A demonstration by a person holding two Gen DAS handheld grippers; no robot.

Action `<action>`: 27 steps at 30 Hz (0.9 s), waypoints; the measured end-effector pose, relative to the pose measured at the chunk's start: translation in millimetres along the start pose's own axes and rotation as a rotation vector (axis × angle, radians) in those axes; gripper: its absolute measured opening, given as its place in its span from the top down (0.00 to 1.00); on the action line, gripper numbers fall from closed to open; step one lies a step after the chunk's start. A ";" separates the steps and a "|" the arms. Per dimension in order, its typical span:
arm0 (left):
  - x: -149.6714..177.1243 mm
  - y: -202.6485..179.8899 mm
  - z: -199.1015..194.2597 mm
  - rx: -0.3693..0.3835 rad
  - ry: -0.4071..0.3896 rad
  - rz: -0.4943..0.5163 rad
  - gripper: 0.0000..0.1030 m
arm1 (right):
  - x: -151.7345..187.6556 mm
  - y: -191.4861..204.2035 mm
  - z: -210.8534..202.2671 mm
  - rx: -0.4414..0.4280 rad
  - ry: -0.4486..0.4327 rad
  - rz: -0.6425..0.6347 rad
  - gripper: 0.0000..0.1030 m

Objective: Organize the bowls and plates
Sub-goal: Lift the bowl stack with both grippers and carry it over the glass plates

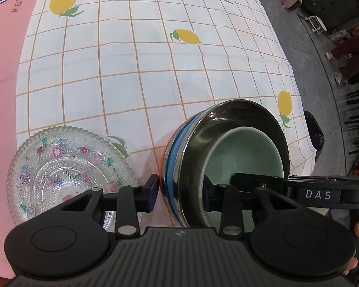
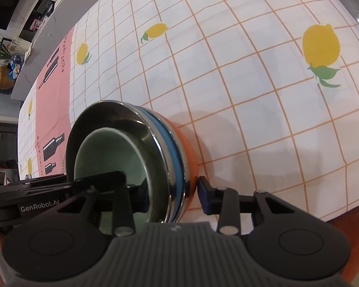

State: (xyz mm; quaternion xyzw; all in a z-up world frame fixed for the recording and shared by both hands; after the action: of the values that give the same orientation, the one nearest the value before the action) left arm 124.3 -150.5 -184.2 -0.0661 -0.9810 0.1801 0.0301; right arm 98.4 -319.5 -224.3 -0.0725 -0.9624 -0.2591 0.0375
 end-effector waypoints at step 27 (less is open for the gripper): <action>17.4 42.0 -62.0 -0.025 -0.034 -0.097 0.63 | 2.0 69.5 -15.1 0.053 0.016 -0.116 0.67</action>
State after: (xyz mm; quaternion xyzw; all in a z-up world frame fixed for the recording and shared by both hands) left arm 117.2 -87.5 -140.7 -0.0160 -0.9856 0.1671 0.0212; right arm 108.0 -267.4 -176.8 -0.0133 -0.9712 -0.2358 0.0318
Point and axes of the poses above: each gripper's, at about its wrist camera, not at the fingertips, and z roughly the way its jaws point, y to its left, x to its underside, the point moved 8 cm from there along z, roughly the way its jaws point, and after that the axes turned 9 degrees about y, right-handed, at the moved point
